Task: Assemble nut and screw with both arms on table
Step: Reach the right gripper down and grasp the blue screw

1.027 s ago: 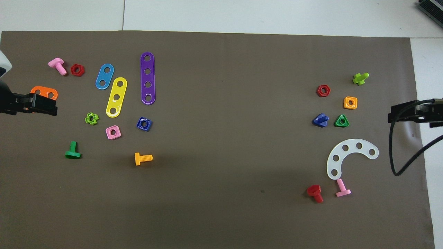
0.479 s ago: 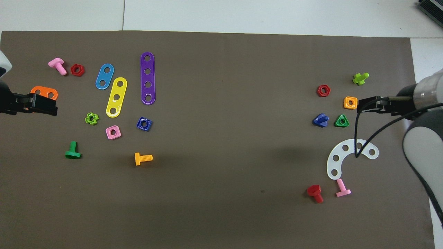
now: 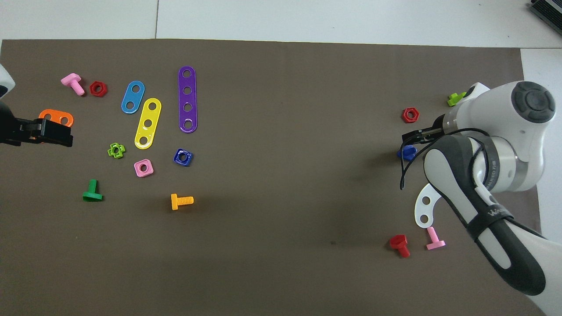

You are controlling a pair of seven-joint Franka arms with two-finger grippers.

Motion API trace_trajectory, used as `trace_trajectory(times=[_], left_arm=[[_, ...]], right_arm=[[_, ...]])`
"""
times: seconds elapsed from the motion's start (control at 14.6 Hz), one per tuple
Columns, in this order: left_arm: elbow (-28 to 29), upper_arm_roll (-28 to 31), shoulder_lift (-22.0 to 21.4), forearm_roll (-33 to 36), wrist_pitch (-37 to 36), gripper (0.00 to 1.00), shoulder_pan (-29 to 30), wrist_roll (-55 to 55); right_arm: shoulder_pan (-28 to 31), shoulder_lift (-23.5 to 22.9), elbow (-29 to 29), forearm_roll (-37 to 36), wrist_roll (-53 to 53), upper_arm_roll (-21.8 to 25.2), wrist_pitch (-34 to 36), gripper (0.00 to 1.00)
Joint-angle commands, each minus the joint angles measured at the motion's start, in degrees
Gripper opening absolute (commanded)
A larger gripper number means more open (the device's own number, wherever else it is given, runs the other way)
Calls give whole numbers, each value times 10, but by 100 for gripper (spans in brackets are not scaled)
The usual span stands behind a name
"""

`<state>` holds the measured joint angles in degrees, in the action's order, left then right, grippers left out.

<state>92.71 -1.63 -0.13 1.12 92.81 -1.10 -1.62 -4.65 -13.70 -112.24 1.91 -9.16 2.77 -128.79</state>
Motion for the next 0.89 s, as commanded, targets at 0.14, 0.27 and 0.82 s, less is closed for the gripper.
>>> trace_trajectory(times=[0.14,0.27,0.82], left_arm=[[20,-4,-19,8,1,100,5,-4],[20,-4,-19,8,1,100,5,-4],[20,-3,-19,7,1,100,5,-4]], right_arm=[[4,-13,-26,16,-56,-4,-33,94],[4,-20,-30,16,-60,-4,-37,84],[4,-39,-30,17,-82,-4,-54,46]])
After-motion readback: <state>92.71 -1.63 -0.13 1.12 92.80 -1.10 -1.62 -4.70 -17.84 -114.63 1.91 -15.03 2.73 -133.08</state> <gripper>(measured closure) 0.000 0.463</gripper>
